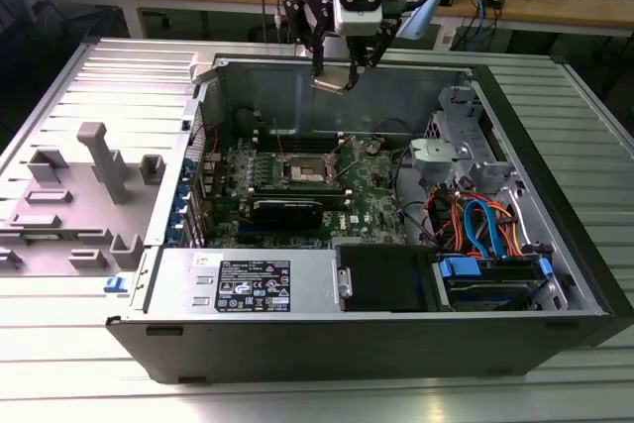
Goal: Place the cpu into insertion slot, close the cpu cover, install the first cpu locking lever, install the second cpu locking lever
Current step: 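Place the cpu into insertion slot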
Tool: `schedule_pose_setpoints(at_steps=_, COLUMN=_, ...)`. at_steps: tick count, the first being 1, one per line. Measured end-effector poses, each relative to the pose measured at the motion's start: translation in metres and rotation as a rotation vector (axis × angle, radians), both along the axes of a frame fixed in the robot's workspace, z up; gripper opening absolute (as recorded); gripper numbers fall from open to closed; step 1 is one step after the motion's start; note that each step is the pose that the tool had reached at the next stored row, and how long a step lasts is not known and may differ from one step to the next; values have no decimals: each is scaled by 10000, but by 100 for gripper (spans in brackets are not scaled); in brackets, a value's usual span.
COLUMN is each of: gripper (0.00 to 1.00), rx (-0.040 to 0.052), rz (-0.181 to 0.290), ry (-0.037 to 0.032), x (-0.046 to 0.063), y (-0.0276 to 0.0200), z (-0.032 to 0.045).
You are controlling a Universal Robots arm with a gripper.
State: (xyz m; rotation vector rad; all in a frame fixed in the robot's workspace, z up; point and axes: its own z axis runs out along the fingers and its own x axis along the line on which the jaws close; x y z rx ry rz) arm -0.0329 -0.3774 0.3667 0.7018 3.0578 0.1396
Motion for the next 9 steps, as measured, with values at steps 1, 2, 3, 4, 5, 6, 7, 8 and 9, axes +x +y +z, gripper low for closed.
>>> schedule_pose_setpoints(at_steps=1, gripper=55, rx=0, rz=-2, ry=0, x=0, y=0, z=0)
schedule_pose_setpoints(at_steps=2, gripper=55, rx=-1, rz=-7, ry=0, x=0, y=0, z=0)
schedule_pose_setpoints(at_steps=3, gripper=55, rx=0, rz=-21, ry=0, x=0, y=0, z=0)
schedule_pose_setpoints(at_steps=4, gripper=55, rx=0, rz=-46, ry=0, x=0, y=0, z=0)
schedule_pose_setpoints(at_steps=5, gripper=55, rx=-1, rz=-77, ry=1, x=0, y=0, z=0)
schedule_pose_setpoints(at_steps=6, gripper=55, rx=0, rz=-143, ry=0, x=0, y=0, z=-1)
schedule_pose_setpoints(at_steps=7, gripper=55, rx=0, rz=-206, ry=0, x=0, y=0, z=-2)
schedule_pose_setpoints(at_steps=8, gripper=55, rx=0, rz=-305, ry=0, x=0, y=0, z=-3)
schedule_pose_setpoints(at_steps=9, gripper=55, rx=-1, rz=-380, ry=0, x=0, y=0, z=-4)
